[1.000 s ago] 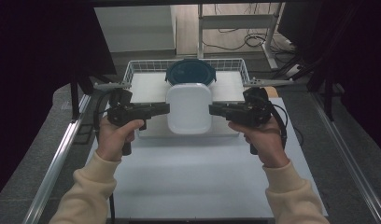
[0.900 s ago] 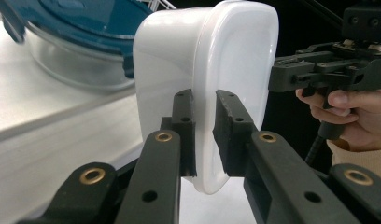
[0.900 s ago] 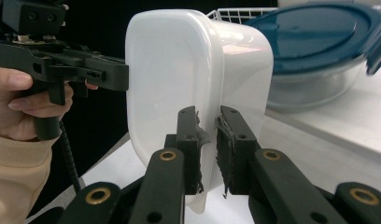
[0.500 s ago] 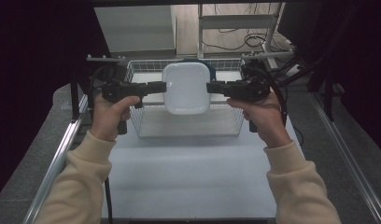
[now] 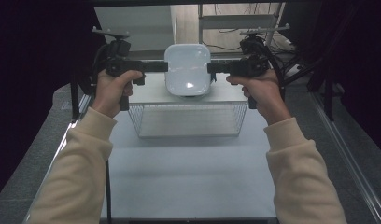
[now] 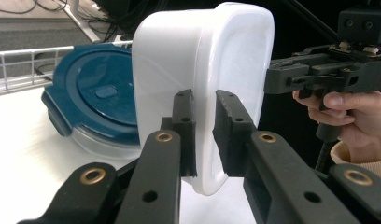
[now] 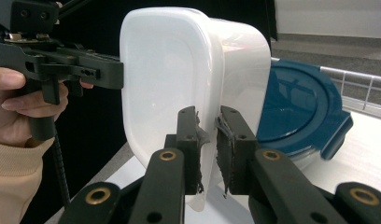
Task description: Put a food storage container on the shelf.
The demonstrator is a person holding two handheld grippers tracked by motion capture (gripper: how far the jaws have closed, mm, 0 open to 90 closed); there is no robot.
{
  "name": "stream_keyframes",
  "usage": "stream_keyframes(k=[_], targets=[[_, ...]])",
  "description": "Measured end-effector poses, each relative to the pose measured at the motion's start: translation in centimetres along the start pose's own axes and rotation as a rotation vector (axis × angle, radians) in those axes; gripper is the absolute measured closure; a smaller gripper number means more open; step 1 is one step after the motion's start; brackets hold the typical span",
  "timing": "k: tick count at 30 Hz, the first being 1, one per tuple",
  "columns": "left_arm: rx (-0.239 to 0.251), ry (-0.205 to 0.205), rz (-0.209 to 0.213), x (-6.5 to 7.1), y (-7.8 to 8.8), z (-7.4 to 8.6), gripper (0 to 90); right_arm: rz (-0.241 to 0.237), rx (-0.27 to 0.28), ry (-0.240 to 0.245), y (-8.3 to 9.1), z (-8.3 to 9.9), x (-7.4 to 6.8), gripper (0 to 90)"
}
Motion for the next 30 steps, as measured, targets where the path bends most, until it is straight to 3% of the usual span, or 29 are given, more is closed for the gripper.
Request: stream_keyframes(k=[7,14,18,25,30], targets=[[0.0,0.04,0.004,-1.2,-0.6,-1.0,79.2,0.001,-0.021,-0.026,-1.0,-1.3,1.2,78.8],[-0.007,0.061,-0.001,-2.2,-1.1,-1.2,79.2,0.001,-0.037,-0.046,-1.9,-1.4,1.9,78.7],[0.01,0.096,0.018,-2.8,-1.4,-1.4,79.5,-0.019,-0.043,-0.083,-2.3,-1.5,2.6,78.4],[0.039,0.2,0.04,-4.8,-2.1,-2.5,77.9,-0.025,-0.067,-0.154,-3.5,-2.4,3.7,73.9],[0.078,0.317,0.083,-7.0,-2.8,-2.8,76.3,0.004,-0.098,-0.234,-5.2,-3.1,4.8,68.8]])
Point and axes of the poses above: each handheld gripper's, and its own axes: y roughly backward along the jaws, z roughly out of its underside, x roughly to its right, the point moved 5 cm from there along -y, roughly forward along the jaws, and after that the axes turned 10 degrees about z, right-handed, at the moved point
